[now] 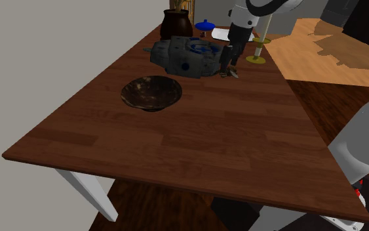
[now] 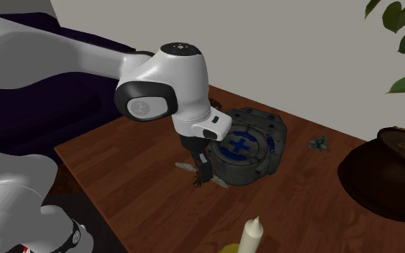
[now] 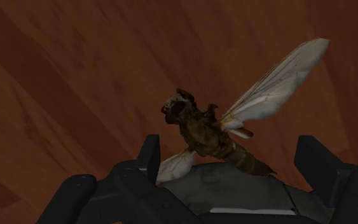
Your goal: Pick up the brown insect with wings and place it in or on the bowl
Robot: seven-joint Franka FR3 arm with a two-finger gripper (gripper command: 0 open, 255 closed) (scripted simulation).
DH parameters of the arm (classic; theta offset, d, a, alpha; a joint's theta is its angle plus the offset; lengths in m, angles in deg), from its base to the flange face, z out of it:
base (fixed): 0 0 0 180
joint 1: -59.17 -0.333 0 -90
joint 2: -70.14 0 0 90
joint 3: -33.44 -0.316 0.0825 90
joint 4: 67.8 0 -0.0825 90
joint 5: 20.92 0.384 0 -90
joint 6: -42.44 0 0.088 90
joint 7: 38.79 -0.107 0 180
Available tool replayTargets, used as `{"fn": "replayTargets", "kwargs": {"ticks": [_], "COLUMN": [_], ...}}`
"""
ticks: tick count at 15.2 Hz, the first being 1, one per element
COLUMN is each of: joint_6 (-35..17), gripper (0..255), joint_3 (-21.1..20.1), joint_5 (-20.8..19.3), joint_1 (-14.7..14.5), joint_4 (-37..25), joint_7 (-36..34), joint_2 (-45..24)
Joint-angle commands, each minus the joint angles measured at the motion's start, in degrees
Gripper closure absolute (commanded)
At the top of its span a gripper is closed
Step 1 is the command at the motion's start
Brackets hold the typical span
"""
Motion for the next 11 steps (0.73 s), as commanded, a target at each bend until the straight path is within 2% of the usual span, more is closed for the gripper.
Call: {"fn": "replayTargets", "kwargs": {"ticks": [1, 7, 8, 11], "joint_6": [-0.8, -0.7, -0.7, -0.7], "gripper": [0, 0, 255, 255], "joint_3": [-0.1, -0.1, -0.1, -0.1], "joint_5": [0.0, 0.0, 0.0, 0.0], "joint_1": [0.0, 0.0, 0.0, 0.0], "joint_4": [0.4, 0.4, 0.4, 0.4], "joint_7": [0.0, 0.0, 0.0, 0.0], "joint_2": [-0.3, -0.3, -0.3, -0.3]}}
